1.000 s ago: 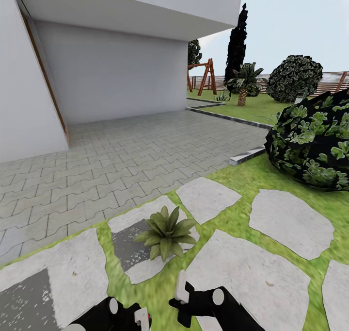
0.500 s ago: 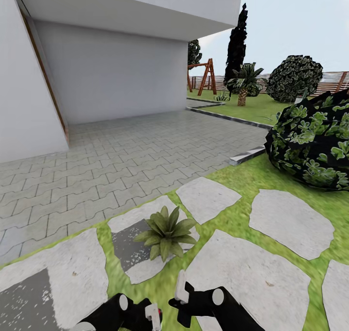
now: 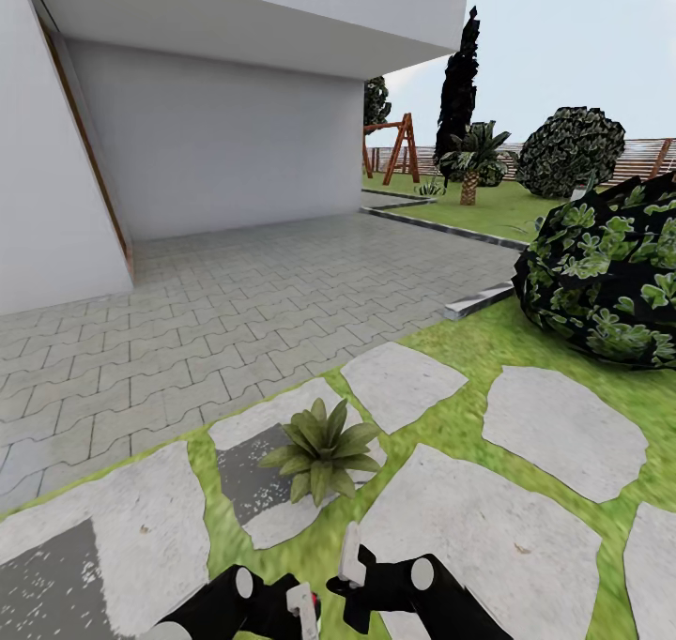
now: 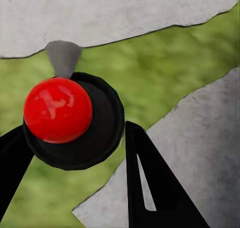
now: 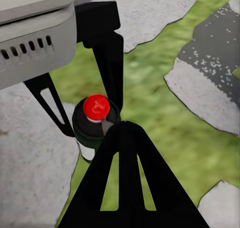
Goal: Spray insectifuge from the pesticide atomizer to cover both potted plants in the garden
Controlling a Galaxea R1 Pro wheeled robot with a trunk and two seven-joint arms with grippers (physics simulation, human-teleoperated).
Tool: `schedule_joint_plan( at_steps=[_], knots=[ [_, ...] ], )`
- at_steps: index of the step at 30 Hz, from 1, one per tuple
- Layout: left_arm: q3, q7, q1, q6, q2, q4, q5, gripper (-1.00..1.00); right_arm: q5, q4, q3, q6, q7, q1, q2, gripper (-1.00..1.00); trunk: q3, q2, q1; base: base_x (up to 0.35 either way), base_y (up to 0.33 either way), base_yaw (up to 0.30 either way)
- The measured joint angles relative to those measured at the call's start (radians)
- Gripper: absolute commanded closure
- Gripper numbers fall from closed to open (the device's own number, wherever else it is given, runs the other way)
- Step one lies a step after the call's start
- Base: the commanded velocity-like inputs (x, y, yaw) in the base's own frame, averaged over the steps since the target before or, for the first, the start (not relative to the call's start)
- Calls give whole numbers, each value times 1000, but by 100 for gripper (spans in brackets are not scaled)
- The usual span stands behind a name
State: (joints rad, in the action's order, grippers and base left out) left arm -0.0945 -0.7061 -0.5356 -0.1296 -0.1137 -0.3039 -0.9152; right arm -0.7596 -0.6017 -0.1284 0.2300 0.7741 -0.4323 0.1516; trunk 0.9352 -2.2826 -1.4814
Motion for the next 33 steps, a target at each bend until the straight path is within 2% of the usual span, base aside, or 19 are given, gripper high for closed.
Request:
schedule_joint_plan(
  at_steps=[18,25,33],
  knots=[
    [4,-5,1,-9,-12,-13,4,100,0,0,0,1,0,0,0,100,0,0,0,0,0,0],
    [4,-7,0,-17,-11,-13,25,100,0,0,0,0,-1,0,0,100,0,0,0,0,0,0],
    [4,-8,0,-22,-10,-12,28,100,0,0,0,1,0,0,0,100,0,0,0,0,0,0]
  ],
)
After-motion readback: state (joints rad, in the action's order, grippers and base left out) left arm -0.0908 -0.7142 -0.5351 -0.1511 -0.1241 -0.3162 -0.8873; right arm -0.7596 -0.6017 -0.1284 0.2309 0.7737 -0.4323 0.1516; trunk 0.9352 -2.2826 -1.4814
